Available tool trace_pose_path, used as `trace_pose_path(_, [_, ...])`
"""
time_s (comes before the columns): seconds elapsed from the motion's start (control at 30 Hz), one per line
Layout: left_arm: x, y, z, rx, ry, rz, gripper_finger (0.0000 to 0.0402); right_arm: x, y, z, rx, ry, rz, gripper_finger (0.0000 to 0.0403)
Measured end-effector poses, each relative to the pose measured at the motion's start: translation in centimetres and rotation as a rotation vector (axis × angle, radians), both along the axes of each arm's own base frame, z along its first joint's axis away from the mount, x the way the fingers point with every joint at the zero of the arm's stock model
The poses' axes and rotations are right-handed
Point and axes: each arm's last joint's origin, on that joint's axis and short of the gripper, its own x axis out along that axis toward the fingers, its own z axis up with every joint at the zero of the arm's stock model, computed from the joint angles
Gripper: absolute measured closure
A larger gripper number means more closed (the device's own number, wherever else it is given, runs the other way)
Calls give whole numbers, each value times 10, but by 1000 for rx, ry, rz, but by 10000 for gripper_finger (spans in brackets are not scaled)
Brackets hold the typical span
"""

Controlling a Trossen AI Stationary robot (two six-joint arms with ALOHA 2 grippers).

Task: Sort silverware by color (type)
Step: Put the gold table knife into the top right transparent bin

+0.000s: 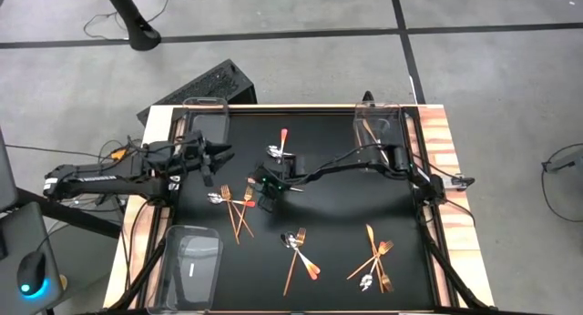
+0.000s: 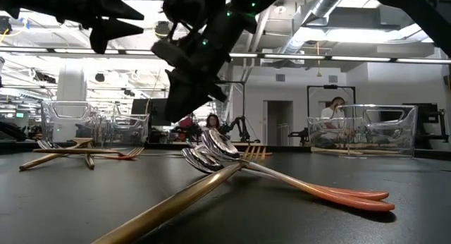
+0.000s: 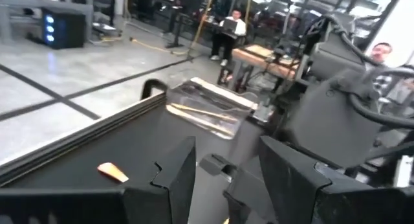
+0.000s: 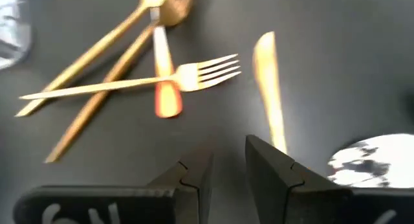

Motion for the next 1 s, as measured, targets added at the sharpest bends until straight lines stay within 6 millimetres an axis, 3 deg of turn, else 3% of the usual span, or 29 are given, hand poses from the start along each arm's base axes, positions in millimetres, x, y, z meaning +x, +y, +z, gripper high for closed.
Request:
trace_pose_path(0.3, [0,2,-3,-3,28,63,246,0,-35,-6,-8,3,60,289])
trace_pose_path(0.6, [-2,2,-14,-57,125,82,246,7,-27,-52,51,89,118,289])
trace_pose_path(0.9, [-2,3,-13,-45,122,110,246,9,-28,-59,57,103,103,290])
trace_pose_path(1.0, [-3,3,-13,-43,123,114,246,6,-24,-51,44,98,123,290])
